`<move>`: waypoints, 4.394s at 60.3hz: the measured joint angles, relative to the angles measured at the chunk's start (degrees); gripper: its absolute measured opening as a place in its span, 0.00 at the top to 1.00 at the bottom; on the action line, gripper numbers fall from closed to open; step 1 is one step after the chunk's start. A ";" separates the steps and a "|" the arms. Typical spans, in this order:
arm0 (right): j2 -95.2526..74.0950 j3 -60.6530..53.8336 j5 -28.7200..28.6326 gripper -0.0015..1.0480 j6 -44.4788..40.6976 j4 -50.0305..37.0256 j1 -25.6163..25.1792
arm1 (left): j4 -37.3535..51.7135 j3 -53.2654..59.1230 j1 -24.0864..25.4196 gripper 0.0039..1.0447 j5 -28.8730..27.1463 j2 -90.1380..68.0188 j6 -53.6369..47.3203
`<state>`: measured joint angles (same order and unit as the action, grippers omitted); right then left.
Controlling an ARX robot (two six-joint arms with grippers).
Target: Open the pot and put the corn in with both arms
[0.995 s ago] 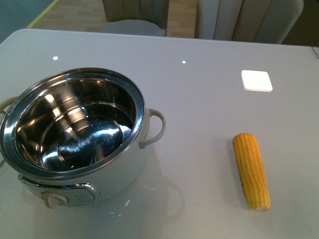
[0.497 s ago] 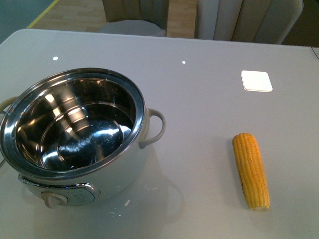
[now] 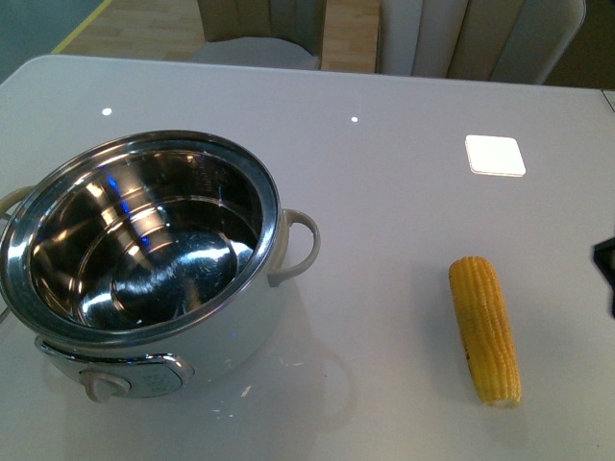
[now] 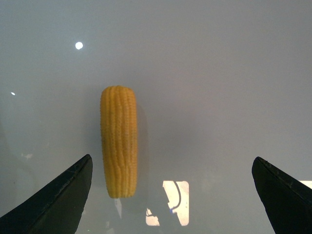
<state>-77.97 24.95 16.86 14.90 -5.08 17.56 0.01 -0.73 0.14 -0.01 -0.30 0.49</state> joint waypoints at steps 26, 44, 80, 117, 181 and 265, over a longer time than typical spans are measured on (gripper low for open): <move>-32.35 13.55 -5.84 0.08 0.74 -7.17 0.39 | 0.00 0.00 0.00 0.06 0.00 0.00 0.00; -41.20 15.45 -5.14 0.08 -2.29 -8.48 2.54 | 0.00 0.00 0.00 0.06 0.00 0.00 0.00; -43.56 15.93 -7.23 0.68 0.61 -6.84 2.58 | 0.00 0.00 0.00 0.06 0.00 0.00 0.00; -20.24 22.97 -21.22 0.82 15.96 -3.34 11.50 | 0.00 0.00 0.00 0.06 0.00 0.00 0.00; -46.56 50.88 -28.00 0.74 21.77 4.20 23.98 | 0.00 0.00 0.00 0.06 0.00 0.00 0.00; 27.45 -19.47 -4.20 0.85 -13.53 -38.69 -4.33 | 0.00 0.00 0.00 0.06 0.00 0.02 -0.02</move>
<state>-50.52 5.48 12.67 1.37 -43.77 13.23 0.01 -0.73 0.14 -0.01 -0.27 0.47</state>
